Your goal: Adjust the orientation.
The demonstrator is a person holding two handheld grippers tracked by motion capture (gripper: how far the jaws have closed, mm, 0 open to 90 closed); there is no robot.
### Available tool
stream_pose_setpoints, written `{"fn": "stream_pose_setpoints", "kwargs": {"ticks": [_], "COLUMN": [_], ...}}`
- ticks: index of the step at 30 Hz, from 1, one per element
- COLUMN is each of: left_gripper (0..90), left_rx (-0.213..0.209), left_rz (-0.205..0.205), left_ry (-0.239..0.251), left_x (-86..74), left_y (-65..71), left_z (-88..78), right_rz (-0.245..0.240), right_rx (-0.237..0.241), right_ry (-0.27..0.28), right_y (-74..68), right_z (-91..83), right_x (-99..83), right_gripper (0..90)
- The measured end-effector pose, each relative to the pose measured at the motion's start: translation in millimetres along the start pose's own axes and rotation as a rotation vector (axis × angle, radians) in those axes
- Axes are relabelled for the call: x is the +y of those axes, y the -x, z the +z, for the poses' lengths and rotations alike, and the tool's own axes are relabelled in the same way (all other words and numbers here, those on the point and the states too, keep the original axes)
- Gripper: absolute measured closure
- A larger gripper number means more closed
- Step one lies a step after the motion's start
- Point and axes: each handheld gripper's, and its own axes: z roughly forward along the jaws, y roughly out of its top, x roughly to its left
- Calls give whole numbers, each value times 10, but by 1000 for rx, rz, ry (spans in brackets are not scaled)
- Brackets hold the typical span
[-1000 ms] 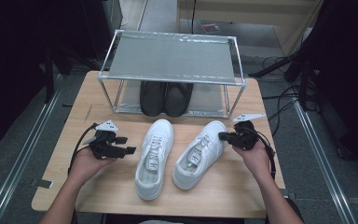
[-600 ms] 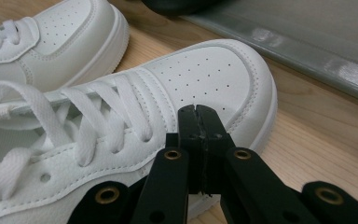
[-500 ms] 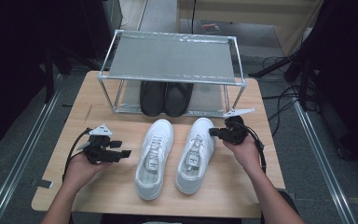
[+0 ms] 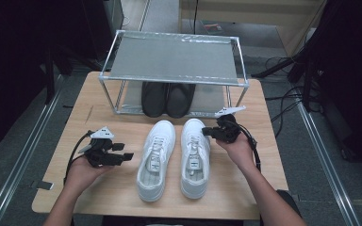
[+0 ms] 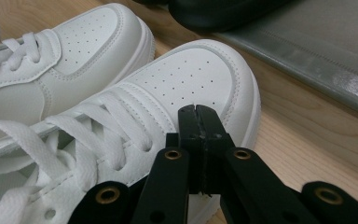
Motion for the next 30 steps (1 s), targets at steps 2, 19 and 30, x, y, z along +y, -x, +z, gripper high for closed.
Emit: {"fn": "stream_pose_setpoints", "kwargs": {"ticks": [2,19,30], "left_gripper": [388,766,853], "left_rx": [-3,-29,-101], "left_rz": [1,87,92], "left_ry": [-3,14,-49], "left_x": [4,57,94], "left_y": [5,121,183], "left_z": [11,101,275], "right_rz": [11,5,-17], "right_rx": [4,42,52], "right_ry": [-1,21,13], "right_y": [-13,-56,-209], "right_z": [11,40,-196], "right_x": [5,119,-88], "right_gripper": [900,900,900]}}
